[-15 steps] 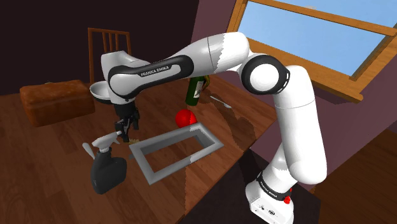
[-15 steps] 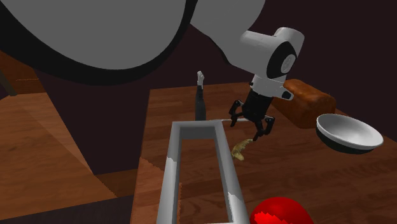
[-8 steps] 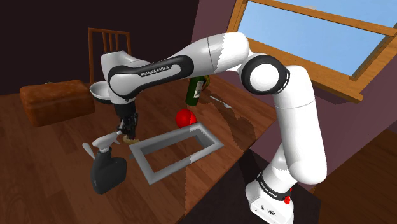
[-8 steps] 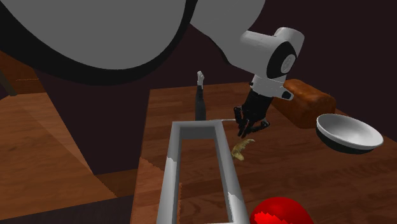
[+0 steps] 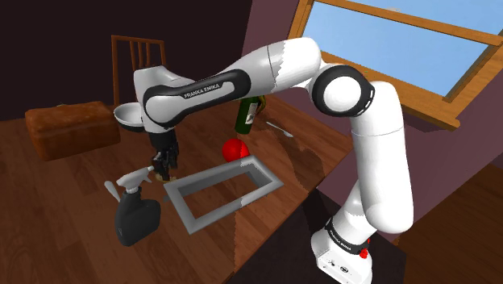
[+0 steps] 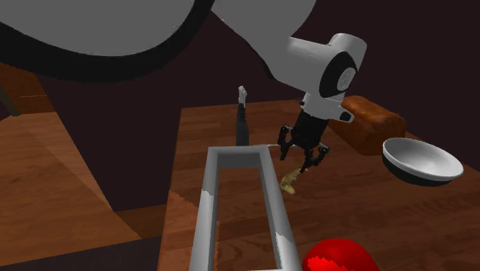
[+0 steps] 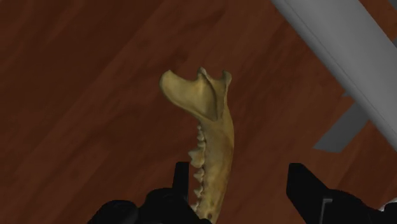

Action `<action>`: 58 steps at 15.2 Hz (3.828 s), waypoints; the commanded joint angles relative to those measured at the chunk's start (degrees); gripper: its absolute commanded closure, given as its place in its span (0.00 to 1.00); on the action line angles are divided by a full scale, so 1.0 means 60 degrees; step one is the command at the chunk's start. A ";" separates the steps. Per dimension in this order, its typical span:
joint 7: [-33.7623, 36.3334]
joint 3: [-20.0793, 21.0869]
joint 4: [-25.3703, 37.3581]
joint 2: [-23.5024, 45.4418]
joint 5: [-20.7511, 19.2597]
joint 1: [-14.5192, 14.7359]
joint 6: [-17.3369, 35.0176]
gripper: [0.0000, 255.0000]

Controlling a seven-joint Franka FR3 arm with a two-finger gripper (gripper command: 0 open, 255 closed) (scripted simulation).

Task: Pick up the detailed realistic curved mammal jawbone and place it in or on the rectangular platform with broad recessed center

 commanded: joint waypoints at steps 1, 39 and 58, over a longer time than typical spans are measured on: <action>-0.1232 0.0272 -0.2537 -0.1377 0.0023 -0.0591 0.2541 0.00; -0.1909 0.0437 -0.3518 -0.2300 0.0272 -0.0867 0.3205 1.00; -0.2042 0.0605 -0.2565 -0.3437 0.0674 -0.1011 0.1166 1.00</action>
